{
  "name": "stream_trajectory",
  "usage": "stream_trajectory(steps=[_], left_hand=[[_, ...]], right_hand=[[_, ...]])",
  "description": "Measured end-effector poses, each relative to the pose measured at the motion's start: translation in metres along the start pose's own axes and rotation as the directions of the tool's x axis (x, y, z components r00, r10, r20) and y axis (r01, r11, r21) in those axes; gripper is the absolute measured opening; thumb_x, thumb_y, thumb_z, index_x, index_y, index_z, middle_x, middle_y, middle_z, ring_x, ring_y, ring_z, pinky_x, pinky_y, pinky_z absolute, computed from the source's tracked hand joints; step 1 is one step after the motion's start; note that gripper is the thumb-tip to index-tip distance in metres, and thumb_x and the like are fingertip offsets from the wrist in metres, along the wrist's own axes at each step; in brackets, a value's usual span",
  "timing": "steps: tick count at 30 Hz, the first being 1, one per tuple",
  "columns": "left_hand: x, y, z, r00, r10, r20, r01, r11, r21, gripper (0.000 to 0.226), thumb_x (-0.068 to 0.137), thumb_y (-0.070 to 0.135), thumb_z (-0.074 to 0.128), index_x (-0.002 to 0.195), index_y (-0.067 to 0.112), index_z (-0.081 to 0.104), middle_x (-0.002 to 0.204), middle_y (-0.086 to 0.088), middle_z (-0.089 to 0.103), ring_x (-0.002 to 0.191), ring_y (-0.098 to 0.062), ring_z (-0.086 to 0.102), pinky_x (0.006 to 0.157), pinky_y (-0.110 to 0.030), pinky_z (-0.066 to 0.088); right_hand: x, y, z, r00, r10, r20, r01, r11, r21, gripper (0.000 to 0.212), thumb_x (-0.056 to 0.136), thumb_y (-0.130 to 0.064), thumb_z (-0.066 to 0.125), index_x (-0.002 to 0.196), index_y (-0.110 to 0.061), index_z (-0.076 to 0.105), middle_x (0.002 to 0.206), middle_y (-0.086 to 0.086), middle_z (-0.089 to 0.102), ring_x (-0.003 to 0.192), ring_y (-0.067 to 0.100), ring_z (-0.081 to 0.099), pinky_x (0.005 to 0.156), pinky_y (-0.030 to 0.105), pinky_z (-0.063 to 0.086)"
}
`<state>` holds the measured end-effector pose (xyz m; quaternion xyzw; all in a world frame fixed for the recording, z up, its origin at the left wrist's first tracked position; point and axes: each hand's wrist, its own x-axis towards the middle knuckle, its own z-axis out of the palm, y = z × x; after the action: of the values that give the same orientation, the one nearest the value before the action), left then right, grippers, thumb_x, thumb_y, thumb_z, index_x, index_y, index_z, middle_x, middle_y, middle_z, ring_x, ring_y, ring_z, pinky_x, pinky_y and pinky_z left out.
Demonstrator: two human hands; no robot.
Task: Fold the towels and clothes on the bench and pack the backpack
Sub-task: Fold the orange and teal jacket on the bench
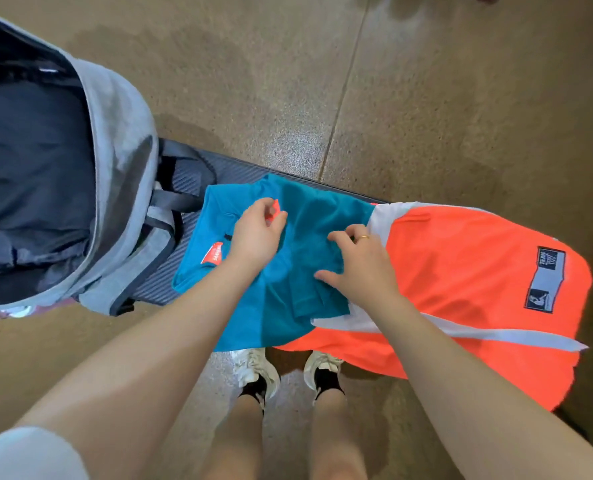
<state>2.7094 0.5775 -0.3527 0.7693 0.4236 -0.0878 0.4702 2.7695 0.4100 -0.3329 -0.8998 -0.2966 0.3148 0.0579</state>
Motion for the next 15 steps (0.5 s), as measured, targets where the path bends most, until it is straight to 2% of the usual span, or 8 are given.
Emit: stream_trajectory(steps=[2,3,6,8,10,12,14,15], left_hand=[[0.007,0.010,0.008,0.995,-0.095,-0.020,0.092,0.991,-0.099,0.025,0.091,0.022,0.056,0.105,0.002,0.059,0.094,-0.011,0.063,0.087,-0.022,0.057,0.083,-0.029,0.042],[0.010,0.015,0.012,0.991,-0.130,-0.020,0.126,0.980,-0.153,0.021,0.090,0.023,0.057,0.096,0.003,0.060,0.086,-0.008,0.061,0.080,-0.020,0.054,0.077,-0.027,0.040],[0.021,0.022,0.018,0.977,-0.210,-0.045,0.196,0.958,-0.211,0.025,0.086,0.022,0.061,0.066,0.015,0.049,0.067,-0.003,0.051,0.063,-0.017,0.045,0.068,-0.027,0.037],[0.025,0.027,0.018,0.971,-0.236,-0.038,0.223,0.950,-0.218,0.039,0.086,0.017,0.059,0.054,0.019,0.037,0.054,-0.001,0.039,0.053,-0.015,0.036,0.064,-0.028,0.033],[0.028,0.038,0.014,0.975,-0.210,-0.073,0.193,0.963,-0.189,0.042,0.086,0.014,0.055,0.053,0.018,0.031,0.052,0.000,0.033,0.052,-0.016,0.031,0.062,-0.030,0.030],[0.031,0.052,0.005,0.970,-0.174,-0.172,0.133,0.965,-0.227,0.035,0.088,0.013,0.050,0.058,0.021,0.036,0.057,0.003,0.038,0.060,-0.018,0.038,0.064,-0.031,0.035],[0.030,0.059,-0.001,0.958,-0.199,-0.208,0.083,0.883,-0.462,0.022,0.092,0.011,0.047,0.074,0.024,0.046,0.069,0.005,0.048,0.068,-0.017,0.048,0.066,-0.032,0.045],[0.026,0.060,0.000,0.959,-0.231,-0.164,0.103,0.825,-0.556,0.015,0.093,0.011,0.045,0.086,0.024,0.048,0.074,0.004,0.051,0.070,-0.016,0.052,0.064,-0.030,0.047]], right_hand=[[-0.004,0.008,0.000,0.996,-0.079,0.048,0.084,0.991,-0.101,0.068,0.065,-0.049,0.075,0.121,-0.018,0.053,0.125,0.008,0.046,0.107,0.032,0.047,0.094,0.040,0.039],[-0.005,0.012,0.002,0.991,-0.128,0.041,0.132,0.982,-0.132,0.060,0.064,-0.043,0.077,0.113,-0.015,0.057,0.119,0.010,0.051,0.100,0.034,0.051,0.087,0.040,0.043],[-0.008,0.021,-0.002,0.979,-0.198,-0.054,0.190,0.974,-0.120,0.020,0.064,-0.003,0.064,0.083,-0.005,0.060,0.091,0.015,0.058,0.071,0.036,0.059,0.053,0.034,0.040],[-0.012,0.025,-0.007,0.981,-0.191,-0.039,0.190,0.981,-0.031,0.023,0.062,0.007,0.059,0.083,-0.002,0.056,0.090,0.017,0.054,0.066,0.037,0.056,0.047,0.035,0.034],[-0.020,0.031,-0.013,0.977,-0.192,-0.094,0.198,0.978,0.058,0.029,0.060,0.010,0.056,0.087,-0.002,0.055,0.092,0.018,0.052,0.062,0.040,0.054,0.043,0.037,0.037],[-0.030,0.038,-0.019,0.974,-0.169,-0.154,0.183,0.980,0.080,0.035,0.057,0.009,0.052,0.088,-0.009,0.051,0.090,0.017,0.053,0.053,0.038,0.052,0.039,0.032,0.030],[-0.039,0.045,-0.024,0.975,-0.136,-0.177,0.154,0.984,0.092,0.039,0.059,0.010,0.055,0.087,-0.015,0.045,0.089,0.015,0.052,0.051,0.038,0.051,0.039,0.032,0.029],[-0.044,0.048,-0.024,0.979,-0.147,-0.140,0.161,0.983,0.090,0.039,0.062,0.010,0.056,0.091,-0.015,0.047,0.092,0.015,0.051,0.058,0.039,0.053,0.042,0.036,0.034]])
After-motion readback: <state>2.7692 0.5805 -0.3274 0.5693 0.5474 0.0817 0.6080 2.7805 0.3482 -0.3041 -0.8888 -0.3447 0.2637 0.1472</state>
